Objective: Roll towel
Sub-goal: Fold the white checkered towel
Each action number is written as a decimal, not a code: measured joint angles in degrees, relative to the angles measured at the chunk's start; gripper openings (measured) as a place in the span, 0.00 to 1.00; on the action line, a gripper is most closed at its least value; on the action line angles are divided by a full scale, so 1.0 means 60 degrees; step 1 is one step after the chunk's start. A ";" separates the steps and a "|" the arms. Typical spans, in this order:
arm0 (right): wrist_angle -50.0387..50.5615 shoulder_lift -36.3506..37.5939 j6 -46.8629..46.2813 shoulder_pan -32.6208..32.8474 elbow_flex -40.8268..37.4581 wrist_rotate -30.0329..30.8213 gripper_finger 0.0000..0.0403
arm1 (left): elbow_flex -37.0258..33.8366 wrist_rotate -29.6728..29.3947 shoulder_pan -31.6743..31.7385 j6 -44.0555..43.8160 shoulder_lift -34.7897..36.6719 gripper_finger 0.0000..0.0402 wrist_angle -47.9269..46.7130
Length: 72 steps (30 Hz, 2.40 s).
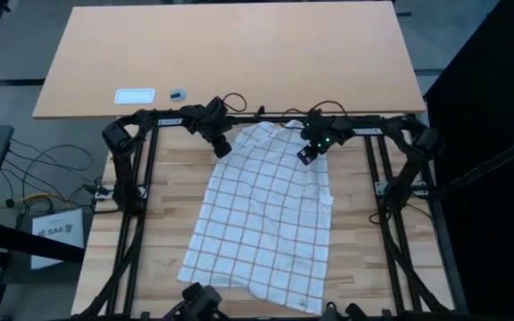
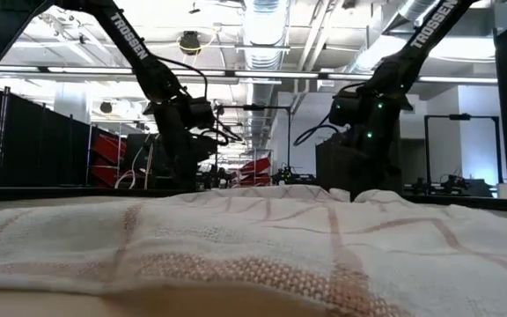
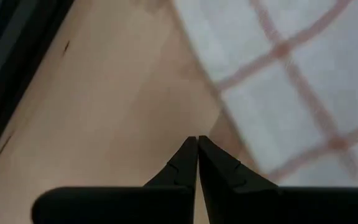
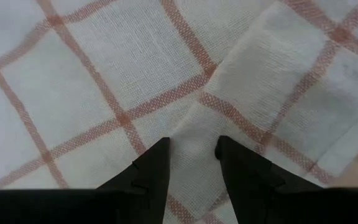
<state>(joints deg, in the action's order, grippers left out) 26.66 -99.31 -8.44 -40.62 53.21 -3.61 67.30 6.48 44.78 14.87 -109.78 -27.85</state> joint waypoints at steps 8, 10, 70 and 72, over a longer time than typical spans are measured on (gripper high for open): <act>0.0284 0.0123 0.0491 -0.0246 -0.0031 0.0039 0.32 | -0.0462 0.0222 0.0257 -0.0174 0.0365 0.00 -0.0105; 0.0007 0.0173 0.0486 -0.0133 -0.0039 0.0056 0.32 | -0.0339 0.0207 0.0068 -0.0206 0.0700 0.00 -0.0271; -0.0194 0.1540 0.2030 0.1357 0.0947 -0.0739 0.32 | 0.0491 0.1527 0.1142 -0.1562 0.1801 0.00 -0.0056; -0.0203 0.1321 0.1702 0.1722 0.0965 -0.1098 0.32 | 0.0544 0.1714 0.1122 -0.1623 0.1493 0.00 0.0463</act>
<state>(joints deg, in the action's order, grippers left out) 25.44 -91.38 1.77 -30.29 59.00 -10.20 70.57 16.77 51.52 5.13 -100.82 -25.07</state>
